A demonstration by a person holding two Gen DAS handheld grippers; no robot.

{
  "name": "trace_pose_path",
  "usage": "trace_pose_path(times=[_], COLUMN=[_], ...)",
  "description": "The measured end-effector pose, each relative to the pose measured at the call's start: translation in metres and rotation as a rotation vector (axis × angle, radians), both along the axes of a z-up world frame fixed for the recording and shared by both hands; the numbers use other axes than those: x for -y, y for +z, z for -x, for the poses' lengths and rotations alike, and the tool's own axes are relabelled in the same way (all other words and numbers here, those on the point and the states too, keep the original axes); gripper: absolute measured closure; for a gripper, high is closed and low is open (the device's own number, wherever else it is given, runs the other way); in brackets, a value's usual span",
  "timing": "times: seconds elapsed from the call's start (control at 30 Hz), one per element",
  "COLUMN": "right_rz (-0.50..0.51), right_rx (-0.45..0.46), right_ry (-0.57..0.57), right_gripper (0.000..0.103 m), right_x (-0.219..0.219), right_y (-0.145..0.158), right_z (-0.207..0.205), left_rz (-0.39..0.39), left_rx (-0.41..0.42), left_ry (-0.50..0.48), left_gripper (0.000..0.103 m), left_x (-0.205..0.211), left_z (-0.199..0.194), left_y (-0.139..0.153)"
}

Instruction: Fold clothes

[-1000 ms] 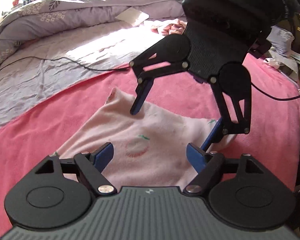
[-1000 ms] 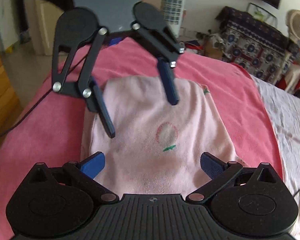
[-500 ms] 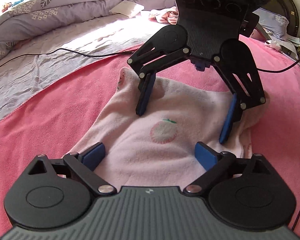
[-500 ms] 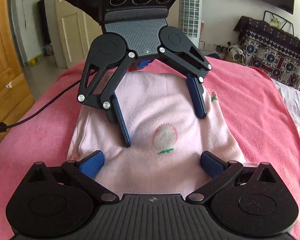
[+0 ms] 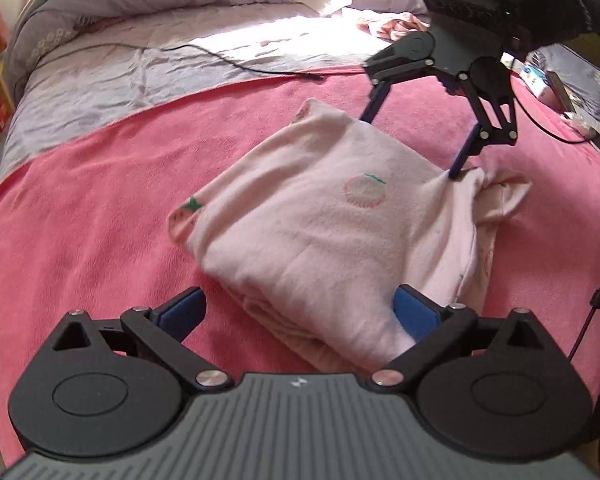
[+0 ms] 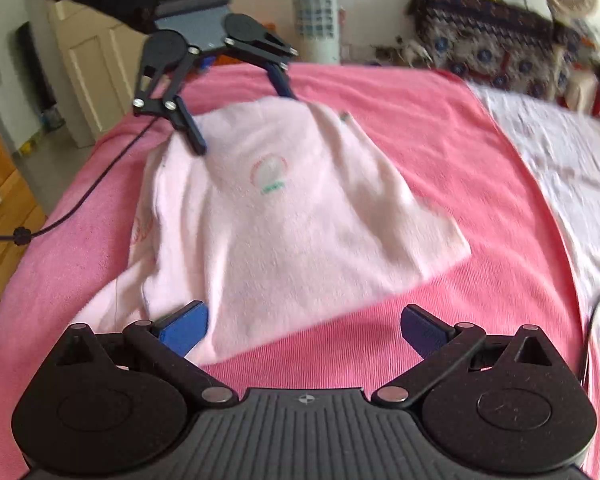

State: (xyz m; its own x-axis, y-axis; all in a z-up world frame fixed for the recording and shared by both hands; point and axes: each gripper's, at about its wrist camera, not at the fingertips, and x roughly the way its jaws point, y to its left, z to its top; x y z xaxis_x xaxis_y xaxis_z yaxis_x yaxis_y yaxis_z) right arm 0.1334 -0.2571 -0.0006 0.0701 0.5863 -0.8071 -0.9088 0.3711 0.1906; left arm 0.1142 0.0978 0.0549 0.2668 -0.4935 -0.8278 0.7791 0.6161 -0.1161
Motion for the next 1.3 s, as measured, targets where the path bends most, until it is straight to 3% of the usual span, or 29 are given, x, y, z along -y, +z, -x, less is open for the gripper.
trace_pose_path(times=[0.07, 0.13, 0.17, 0.3, 0.4, 0.5, 0.53, 0.57, 0.7, 0.77, 0.83, 0.87, 1.03, 1.1, 1.17, 1.3], right_rz=[0.019, -0.052, -0.091, -0.179, -0.168, -0.025, -0.017, -0.084, -0.037, 0.009, 0.003, -0.025, -0.133, -0.118, -0.087, -0.009], right_rx=[-0.023, 0.017, 0.039, 0.153, 0.208, 0.200, 0.216, 0.253, 0.168, 0.120, 0.139, 0.177, 0.412, 0.485, 0.519, 0.544], right_ry=[-0.137, -0.122, -0.110, 0.049, 0.116, 0.172, 0.191, 0.197, 0.108, 0.060, 0.021, 0.008, -0.018, -0.026, -0.055, -0.145], right_gripper=[0.000, 0.000, 0.000, 0.000, 0.000, 0.000, 0.000, 0.000, 0.000, 0.000, 0.000, 0.000, 0.000, 0.000, 0.000, 0.000], right_x=[0.006, 0.007, 0.007, -0.014, -0.040, -0.053, -0.048, -0.037, -0.014, -0.014, -0.021, -0.030, -0.100, -0.131, -0.154, -0.185], right_y=[0.008, 0.022, 0.030, 0.044, 0.038, 0.010, 0.004, 0.002, 0.007, 0.016, 0.027, 0.035, 0.055, 0.049, 0.041, 0.018], right_z=[0.001, 0.012, 0.018, 0.017, 0.006, 0.007, 0.013, 0.021, 0.028, 0.022, 0.018, 0.018, 0.022, 0.023, 0.013, -0.016], left_rz=[-0.001, 0.044, 0.081, 0.142, 0.065, -0.072, -0.092, -0.099, -0.133, -0.142, -0.147, -0.149, 0.020, -0.008, -0.100, -0.124], left_rx=[-0.002, 0.030, 0.052, 0.143, 0.133, 0.037, 0.057, 0.092, 0.183, 0.196, 0.196, 0.196, 0.184, 0.130, 0.104, 0.209], left_ry=[0.100, 0.141, 0.122, -0.144, -0.317, -0.349, -0.358, -0.379, -0.449, -0.447, -0.427, -0.416, -0.305, -0.314, -0.323, -0.333], left_gripper=[0.003, 0.004, 0.004, 0.003, 0.003, 0.005, 0.005, 0.004, 0.002, 0.002, 0.002, 0.002, 0.003, 0.003, 0.003, 0.002], left_x=[-0.006, -0.010, -0.009, 0.031, 0.068, 0.086, 0.084, 0.081, 0.066, 0.063, 0.062, 0.062, 0.055, 0.059, 0.064, 0.063], left_z=[0.000, 0.003, 0.004, 0.013, 0.017, 0.023, 0.033, 0.045, 0.091, 0.100, 0.104, 0.106, 0.104, 0.102, 0.104, 0.129], left_y=[0.012, 0.031, 0.042, 0.060, 0.042, 0.003, -0.003, -0.005, -0.007, -0.005, 0.002, 0.005, 0.033, 0.021, -0.005, -0.023])
